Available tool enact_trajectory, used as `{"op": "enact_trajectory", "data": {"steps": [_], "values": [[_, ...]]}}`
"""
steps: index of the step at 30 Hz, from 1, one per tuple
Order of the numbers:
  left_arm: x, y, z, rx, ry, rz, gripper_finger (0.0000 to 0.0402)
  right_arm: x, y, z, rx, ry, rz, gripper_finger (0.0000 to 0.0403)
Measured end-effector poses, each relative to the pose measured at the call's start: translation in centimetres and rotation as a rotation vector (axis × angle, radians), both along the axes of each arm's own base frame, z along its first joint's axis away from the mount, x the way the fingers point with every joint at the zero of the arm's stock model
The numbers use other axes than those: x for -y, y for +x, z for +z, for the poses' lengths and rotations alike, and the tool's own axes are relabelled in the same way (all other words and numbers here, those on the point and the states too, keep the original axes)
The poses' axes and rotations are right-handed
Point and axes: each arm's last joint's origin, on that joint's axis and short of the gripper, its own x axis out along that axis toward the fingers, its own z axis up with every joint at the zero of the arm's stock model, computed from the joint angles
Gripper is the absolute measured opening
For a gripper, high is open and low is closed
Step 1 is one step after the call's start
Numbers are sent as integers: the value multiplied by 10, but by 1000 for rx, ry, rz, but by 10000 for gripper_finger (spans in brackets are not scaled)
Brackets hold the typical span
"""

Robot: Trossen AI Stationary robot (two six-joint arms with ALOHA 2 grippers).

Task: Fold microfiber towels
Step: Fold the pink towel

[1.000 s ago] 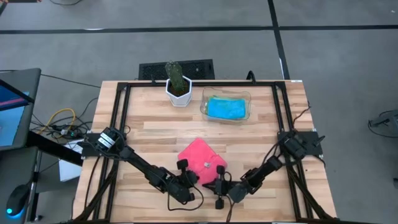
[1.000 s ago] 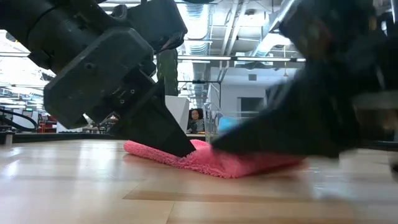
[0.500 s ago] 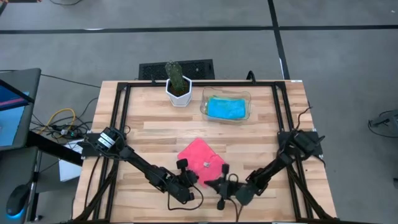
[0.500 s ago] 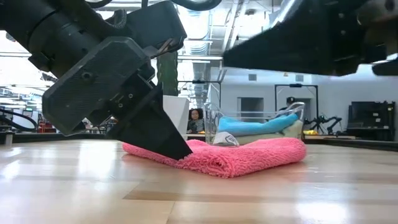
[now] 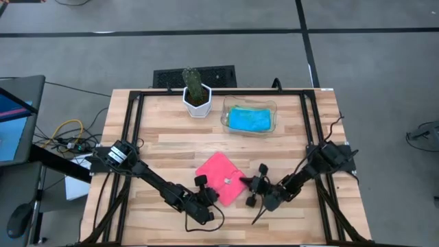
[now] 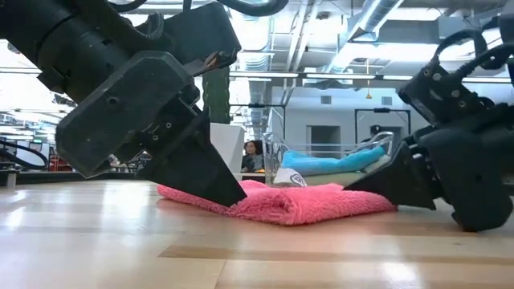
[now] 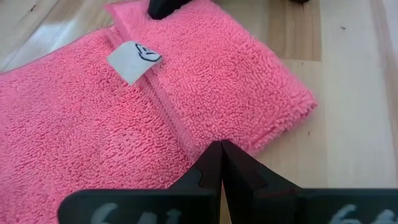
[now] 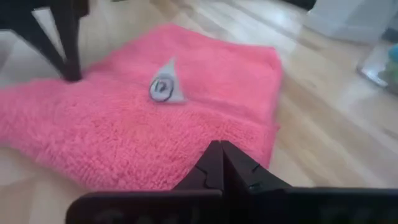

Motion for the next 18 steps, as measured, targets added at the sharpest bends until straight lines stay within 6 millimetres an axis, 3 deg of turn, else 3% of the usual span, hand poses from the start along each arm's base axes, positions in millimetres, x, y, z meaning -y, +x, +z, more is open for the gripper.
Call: {"op": "enact_trajectory", "data": {"steps": [4,9,12,14,18], "values": [[0,0,0,1,-1,0,0,-1,3,4,8,-42,15,21],[1,0,0,1,-1,-2,0,-9,8,37,129,-97,32,15],[1,0,0,2,-3,0,0,-18,23,53,230,-14,147,15],[1,0,0,3,-3,0,0,-28,35,52,229,6,240,18],[1,0,0,2,-3,0,0,-47,57,27,118,-26,327,15]]}}
